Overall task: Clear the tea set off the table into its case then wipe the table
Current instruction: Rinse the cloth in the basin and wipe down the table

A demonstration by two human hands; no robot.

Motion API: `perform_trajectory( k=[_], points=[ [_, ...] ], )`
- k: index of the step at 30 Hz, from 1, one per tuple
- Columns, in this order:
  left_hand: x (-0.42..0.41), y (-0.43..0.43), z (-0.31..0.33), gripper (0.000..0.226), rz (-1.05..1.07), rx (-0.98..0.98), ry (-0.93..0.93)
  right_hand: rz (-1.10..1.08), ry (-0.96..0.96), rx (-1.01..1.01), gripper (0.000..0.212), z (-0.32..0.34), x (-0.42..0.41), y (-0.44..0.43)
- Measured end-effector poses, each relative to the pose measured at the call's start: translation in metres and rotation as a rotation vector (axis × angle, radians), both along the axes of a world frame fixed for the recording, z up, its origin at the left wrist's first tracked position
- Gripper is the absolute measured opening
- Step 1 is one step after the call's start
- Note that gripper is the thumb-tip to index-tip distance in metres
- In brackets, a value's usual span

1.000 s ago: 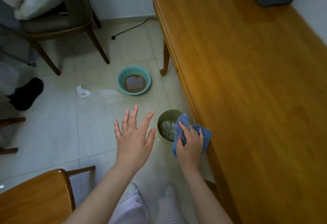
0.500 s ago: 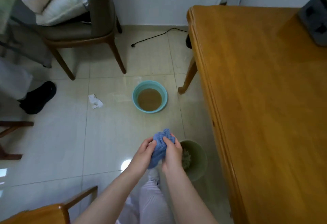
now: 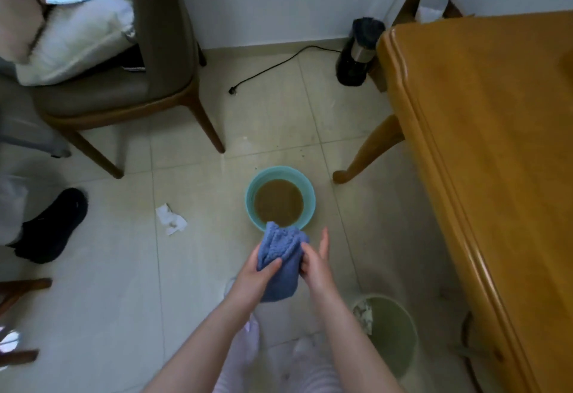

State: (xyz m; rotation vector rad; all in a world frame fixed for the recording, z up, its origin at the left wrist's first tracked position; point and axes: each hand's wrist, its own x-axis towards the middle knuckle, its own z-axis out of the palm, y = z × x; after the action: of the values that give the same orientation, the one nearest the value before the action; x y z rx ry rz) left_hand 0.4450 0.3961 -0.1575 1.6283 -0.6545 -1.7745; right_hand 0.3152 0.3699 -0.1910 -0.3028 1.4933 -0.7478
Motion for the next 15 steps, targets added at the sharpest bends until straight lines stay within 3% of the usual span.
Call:
perform_trajectory(
  k=[3, 5, 7, 10, 12, 15],
  points=[
    [0.021, -0.035, -0.04, 0.037, -0.017, 0.051, 0.058, 0.2, 0.112, 0.082, 0.083, -0.028, 0.0, -0.025],
    [0.025, -0.052, -0.064, 0.035, 0.003, 0.095, 0.115, 0.277, 0.125, 0.169, 0.072, -0.043, -0.005, -0.038],
    [0.026, -0.068, -0.092, 0.036, 0.045, 0.132, 0.147, 0.331, 0.003, 0.267, 0.056, -0.058, -0.009, -0.053],
    [0.025, -0.093, -0.138, 0.041, 0.042, 0.147, 0.118, 0.212, -0.228, 0.312, 0.03, -0.101, -0.014, -0.071],
    [0.024, -0.108, -0.173, 0.047, 0.018, 0.127, 0.067, 0.083, -0.183, 0.256, 0.022, -0.143, -0.018, -0.083],
    [0.021, -0.126, -0.223, 0.04, 0.014, 0.123, -0.073, 0.072, -0.021, 0.203, 0.033, -0.195, -0.019, -0.101]
  ],
)
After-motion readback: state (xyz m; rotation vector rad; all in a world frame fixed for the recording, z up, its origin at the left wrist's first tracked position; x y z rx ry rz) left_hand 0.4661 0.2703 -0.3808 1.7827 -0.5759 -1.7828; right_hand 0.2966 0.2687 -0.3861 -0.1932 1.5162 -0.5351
